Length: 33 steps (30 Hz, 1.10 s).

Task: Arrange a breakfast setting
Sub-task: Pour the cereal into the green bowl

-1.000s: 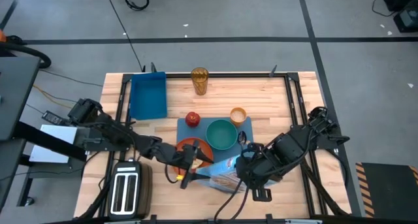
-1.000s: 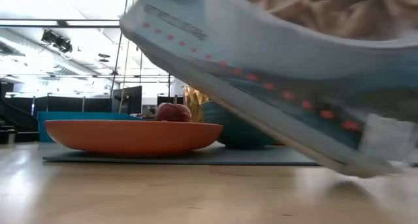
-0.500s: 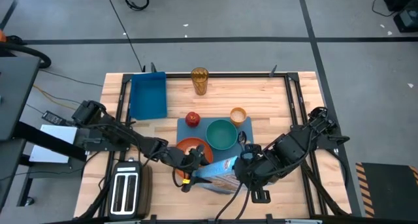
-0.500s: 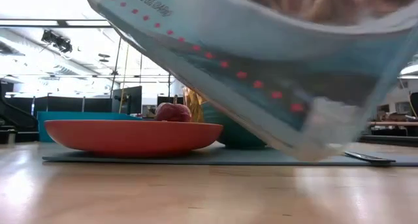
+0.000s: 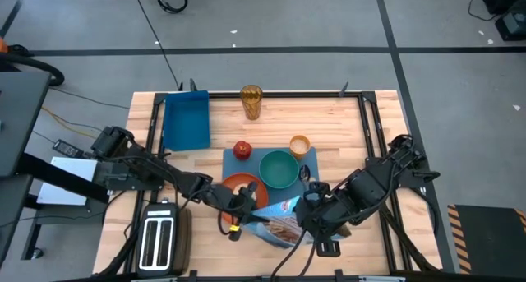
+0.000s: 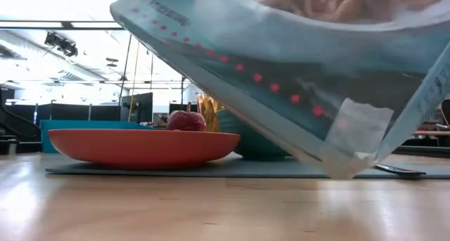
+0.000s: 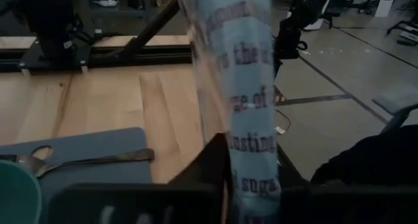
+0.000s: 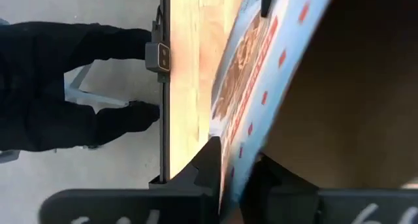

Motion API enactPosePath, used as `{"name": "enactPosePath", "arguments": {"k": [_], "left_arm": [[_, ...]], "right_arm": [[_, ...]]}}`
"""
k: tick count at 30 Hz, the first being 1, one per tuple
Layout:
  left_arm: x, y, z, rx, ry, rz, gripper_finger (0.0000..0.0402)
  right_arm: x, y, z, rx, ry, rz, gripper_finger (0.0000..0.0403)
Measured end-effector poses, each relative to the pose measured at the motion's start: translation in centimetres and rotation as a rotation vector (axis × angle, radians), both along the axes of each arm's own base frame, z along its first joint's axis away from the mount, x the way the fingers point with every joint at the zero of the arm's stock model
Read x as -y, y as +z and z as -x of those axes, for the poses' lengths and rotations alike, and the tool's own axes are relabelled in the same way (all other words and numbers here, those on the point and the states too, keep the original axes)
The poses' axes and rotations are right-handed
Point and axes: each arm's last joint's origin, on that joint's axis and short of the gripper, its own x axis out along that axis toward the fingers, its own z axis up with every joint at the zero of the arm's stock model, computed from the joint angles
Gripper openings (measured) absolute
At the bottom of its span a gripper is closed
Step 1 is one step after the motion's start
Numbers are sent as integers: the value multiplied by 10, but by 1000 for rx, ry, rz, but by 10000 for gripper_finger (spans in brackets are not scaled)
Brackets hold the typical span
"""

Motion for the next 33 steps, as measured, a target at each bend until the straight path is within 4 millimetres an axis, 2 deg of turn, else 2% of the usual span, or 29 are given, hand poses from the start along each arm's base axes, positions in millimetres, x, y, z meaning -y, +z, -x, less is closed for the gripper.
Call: {"name": "enactPosePath", "arguments": {"k": [2, 5, 10, 15, 19, 22, 25, 30, 33], "left_arm": [[0, 0, 0, 0, -3, 0, 10], [0, 0, 0, 3, -3, -1, 14], [0, 3, 2, 12, -7, -17, 14], [-4, 27, 11, 96, -15, -21, 7], [-9, 47, 24, 116, -19, -20, 10], [-11, 62, 36, 142, -32, -39, 9], [-13, 76, 46, 194, -45, -49, 9], [-17, 100, 64, 293, -62, -66, 9], [-20, 109, 66, 355, -47, -47, 9]], "right_arm": [[0, 4, 4, 7, -5, -12, 57], [1, 15, 16, 40, -8, -27, 79], [6, 42, 49, 180, -61, 4, 111], [11, 67, 98, 392, -139, 147, 115], [5, 71, 128, 499, -149, 173, 116], [0, 63, 142, 508, -166, 176, 124], [-5, 44, 147, 486, -215, 191, 140], [-7, -2, 151, 398, -315, 238, 176], [-10, -36, 150, 359, -355, 283, 201]]}}
